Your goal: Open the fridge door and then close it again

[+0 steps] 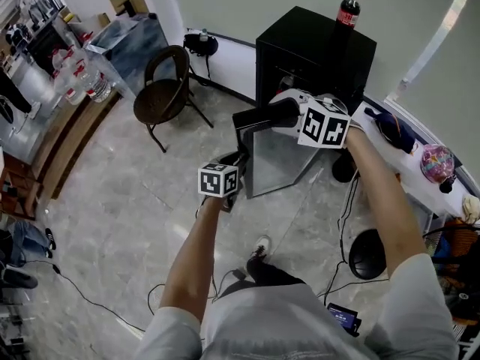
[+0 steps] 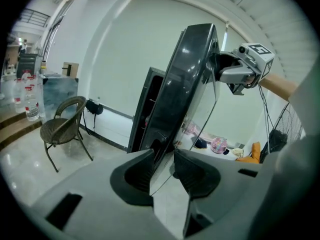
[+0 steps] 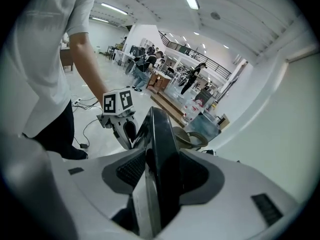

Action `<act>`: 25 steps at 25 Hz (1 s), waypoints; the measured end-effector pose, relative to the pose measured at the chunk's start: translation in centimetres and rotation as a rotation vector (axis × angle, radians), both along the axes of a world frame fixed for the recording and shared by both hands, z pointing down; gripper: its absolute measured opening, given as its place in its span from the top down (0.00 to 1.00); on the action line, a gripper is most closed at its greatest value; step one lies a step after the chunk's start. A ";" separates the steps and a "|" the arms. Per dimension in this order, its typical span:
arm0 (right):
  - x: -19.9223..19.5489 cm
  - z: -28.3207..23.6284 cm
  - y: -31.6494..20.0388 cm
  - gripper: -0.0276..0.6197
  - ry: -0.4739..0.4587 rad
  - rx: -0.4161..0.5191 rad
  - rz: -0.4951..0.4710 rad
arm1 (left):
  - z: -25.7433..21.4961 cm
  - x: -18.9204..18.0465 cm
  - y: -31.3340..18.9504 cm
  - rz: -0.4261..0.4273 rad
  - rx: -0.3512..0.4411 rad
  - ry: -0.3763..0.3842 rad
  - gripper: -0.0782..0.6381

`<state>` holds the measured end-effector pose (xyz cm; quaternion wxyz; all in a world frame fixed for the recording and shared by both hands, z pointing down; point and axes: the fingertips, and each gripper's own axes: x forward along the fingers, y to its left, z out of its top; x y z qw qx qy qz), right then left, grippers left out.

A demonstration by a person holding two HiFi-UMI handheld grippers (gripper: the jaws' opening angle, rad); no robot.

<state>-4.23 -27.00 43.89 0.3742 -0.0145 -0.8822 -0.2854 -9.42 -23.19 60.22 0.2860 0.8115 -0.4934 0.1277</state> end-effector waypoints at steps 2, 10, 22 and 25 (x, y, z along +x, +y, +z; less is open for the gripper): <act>0.6 0.2 1.5 0.63 -0.006 0.013 -0.016 | 0.1 0.9 1.9 -0.017 0.011 0.024 0.73; 3.4 0.0 6.5 0.59 -0.016 0.043 -0.083 | -0.4 4.9 8.0 -0.053 0.019 0.040 0.76; 8.9 0.2 11.8 0.50 -0.081 0.064 -0.037 | -2.3 11.2 14.7 0.125 0.116 -0.035 0.58; 10.8 0.2 12.5 0.49 -0.114 0.057 0.002 | -2.2 13.3 15.1 0.149 0.119 -0.055 0.58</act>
